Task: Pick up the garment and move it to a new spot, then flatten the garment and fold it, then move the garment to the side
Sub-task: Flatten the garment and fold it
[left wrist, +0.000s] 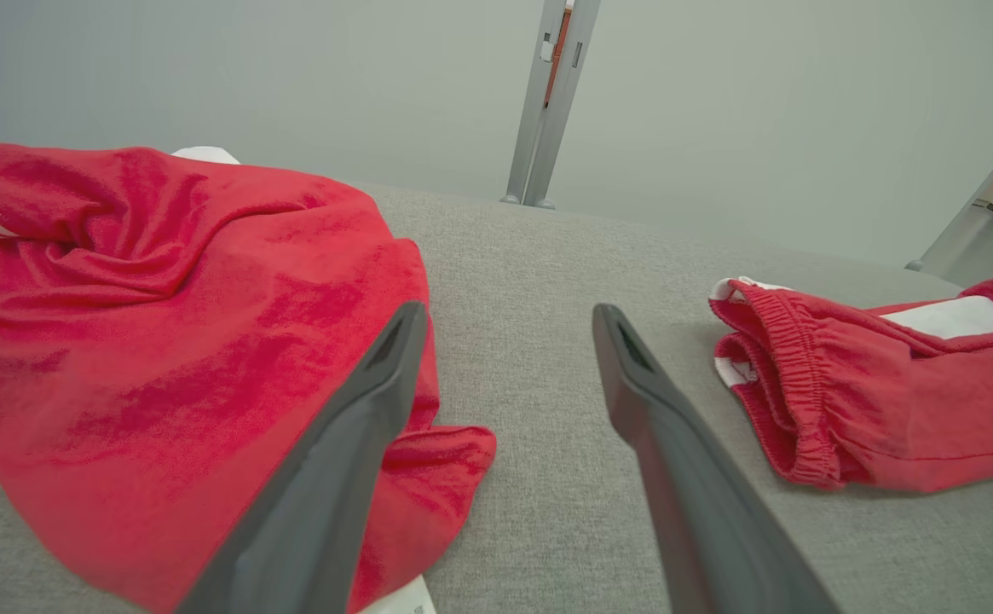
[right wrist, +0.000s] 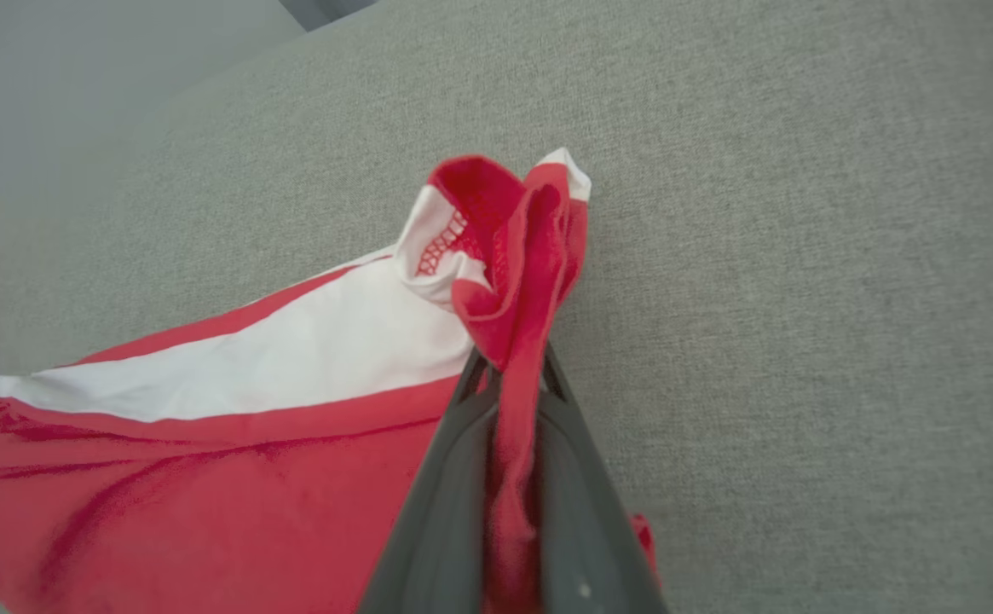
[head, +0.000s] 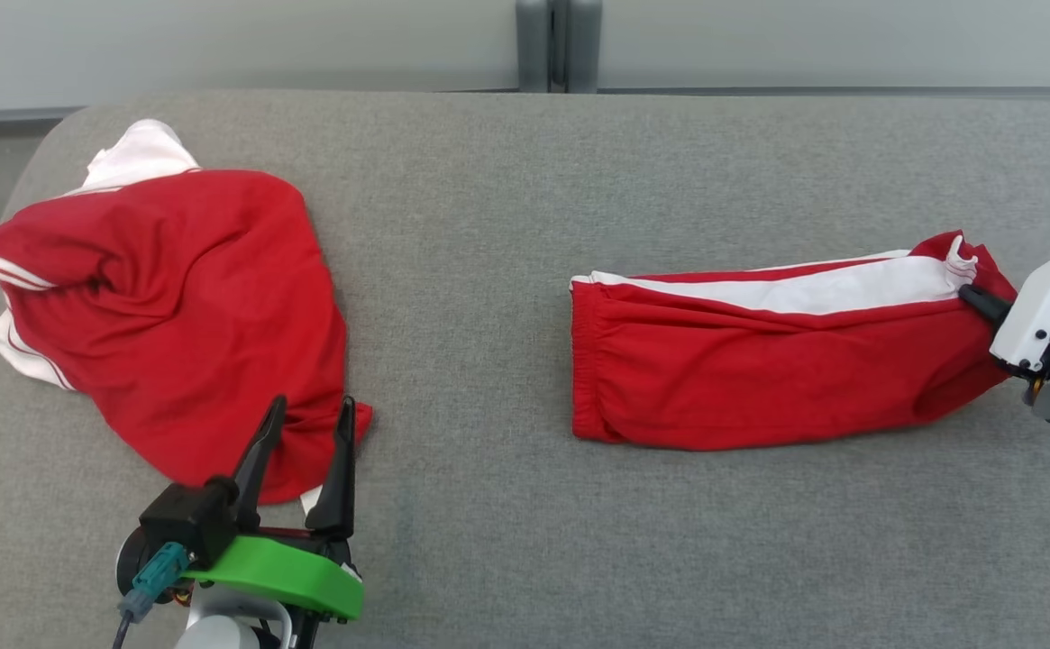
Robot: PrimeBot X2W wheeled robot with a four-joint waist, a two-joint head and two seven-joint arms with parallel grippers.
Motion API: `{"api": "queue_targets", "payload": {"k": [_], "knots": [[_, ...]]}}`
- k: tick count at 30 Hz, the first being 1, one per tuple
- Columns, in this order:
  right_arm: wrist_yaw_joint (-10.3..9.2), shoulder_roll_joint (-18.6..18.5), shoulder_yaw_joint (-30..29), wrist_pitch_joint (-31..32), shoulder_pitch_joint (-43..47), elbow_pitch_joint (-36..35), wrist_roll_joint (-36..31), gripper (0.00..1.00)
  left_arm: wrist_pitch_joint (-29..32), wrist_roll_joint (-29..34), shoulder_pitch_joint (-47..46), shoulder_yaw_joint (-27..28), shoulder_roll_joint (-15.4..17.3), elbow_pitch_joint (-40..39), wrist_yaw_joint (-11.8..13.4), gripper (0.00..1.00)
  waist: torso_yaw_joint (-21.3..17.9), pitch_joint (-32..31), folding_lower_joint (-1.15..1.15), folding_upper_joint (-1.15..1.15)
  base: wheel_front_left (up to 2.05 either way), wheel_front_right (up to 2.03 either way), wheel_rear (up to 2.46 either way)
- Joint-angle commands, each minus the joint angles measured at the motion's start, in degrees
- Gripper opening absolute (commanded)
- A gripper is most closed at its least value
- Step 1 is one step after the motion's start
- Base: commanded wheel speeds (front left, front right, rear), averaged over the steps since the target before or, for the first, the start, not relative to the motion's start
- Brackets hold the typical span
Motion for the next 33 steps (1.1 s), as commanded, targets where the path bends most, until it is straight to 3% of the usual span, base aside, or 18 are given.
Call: {"api": "queue_targets", "payload": {"k": [1,9,16,26,33], "knots": [[0.00,-0.26,0.03,-1.60,1.09,-1.23,-0.66,0.00,-0.16,-0.37,1.12,0.17,0.32,-0.03,0.19,1.00,-2.69,-2.73,0.00,0.00,0.00,0.00,0.00],[0.00,0.55,2.48,-8.99,1.59,-9.46,-5.01,0.00,-0.11,-0.77,1.82,-0.29,0.17,0.42,0.31,1.00,-2.88,-4.78,0.00,0.00,0.00,0.00,0.00],[0.00,5.67,6.20,-9.04,1.71,-13.88,-7.88,0.00,0.00,-1.28,2.38,-0.94,-0.48,1.25,0.49,1.00,0.10,-6.06,0.00,0.00,0.00,0.00,0.00],[0.00,16.50,7.28,-9.41,1.57,-7.28,-8.00,0.00,-0.04,-1.85,1.97,-1.40,-0.85,2.53,0.24,1.00,5.11,-6.02,0.00,0.00,0.00,0.00,0.00],[0.00,21.50,8.09,-10.03,2.96,-2.42,-8.39,0.00,-0.11,-2.05,1.81,-1.21,-1.28,3.26,0.23,1.00,5.91,-5.48,0.00,0.00,0.00,0.00,0.00]]}}
